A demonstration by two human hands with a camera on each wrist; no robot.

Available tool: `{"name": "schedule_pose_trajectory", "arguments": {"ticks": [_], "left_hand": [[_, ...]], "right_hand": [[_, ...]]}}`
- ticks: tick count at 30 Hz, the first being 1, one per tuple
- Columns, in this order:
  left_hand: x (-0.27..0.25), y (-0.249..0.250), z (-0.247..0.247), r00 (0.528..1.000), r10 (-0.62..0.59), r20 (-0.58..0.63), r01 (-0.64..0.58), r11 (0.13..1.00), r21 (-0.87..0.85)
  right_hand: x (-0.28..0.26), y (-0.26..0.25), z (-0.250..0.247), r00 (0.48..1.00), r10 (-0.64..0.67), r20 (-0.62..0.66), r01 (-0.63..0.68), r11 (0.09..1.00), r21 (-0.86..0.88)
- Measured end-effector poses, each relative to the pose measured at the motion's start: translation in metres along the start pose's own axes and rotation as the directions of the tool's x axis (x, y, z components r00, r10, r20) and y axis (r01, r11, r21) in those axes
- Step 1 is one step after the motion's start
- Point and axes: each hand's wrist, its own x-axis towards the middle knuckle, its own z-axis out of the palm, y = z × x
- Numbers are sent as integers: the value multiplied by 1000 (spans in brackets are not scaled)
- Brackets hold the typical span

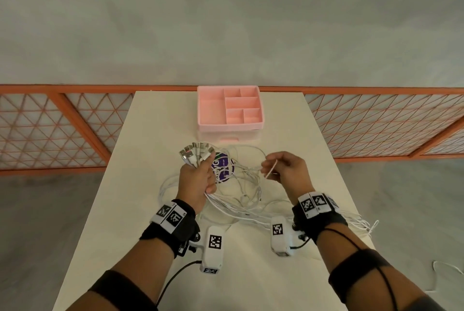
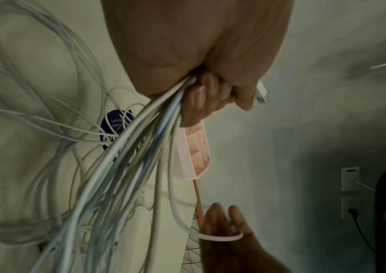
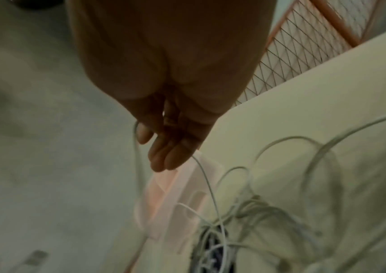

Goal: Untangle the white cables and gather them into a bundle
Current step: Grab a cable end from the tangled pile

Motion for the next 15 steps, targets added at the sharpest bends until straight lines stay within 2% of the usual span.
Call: {"name": "schedule_pose_trajectory", "arguments": {"ticks": [2,4,7,10,15], "left_hand": [[-1,0,5,998,47,34,-48,998,32],[-1,2,10,996,79,49,-80,996,32],[-1,4,16,990,111,88,-115,993,39],[-3,6,20,973,134,187,-146,988,52],[1,2,15,960,176,217,-194,979,62]], "right_hand": [[-6,-19,12,997,34,66,-49,971,233],[-12,-31,23,988,41,151,-85,950,299],[-19,-37,36,960,0,281,-49,985,167],[-24,-44,47,921,9,390,-31,998,50],[-23,-55,49,917,87,390,-90,996,-12]]}}
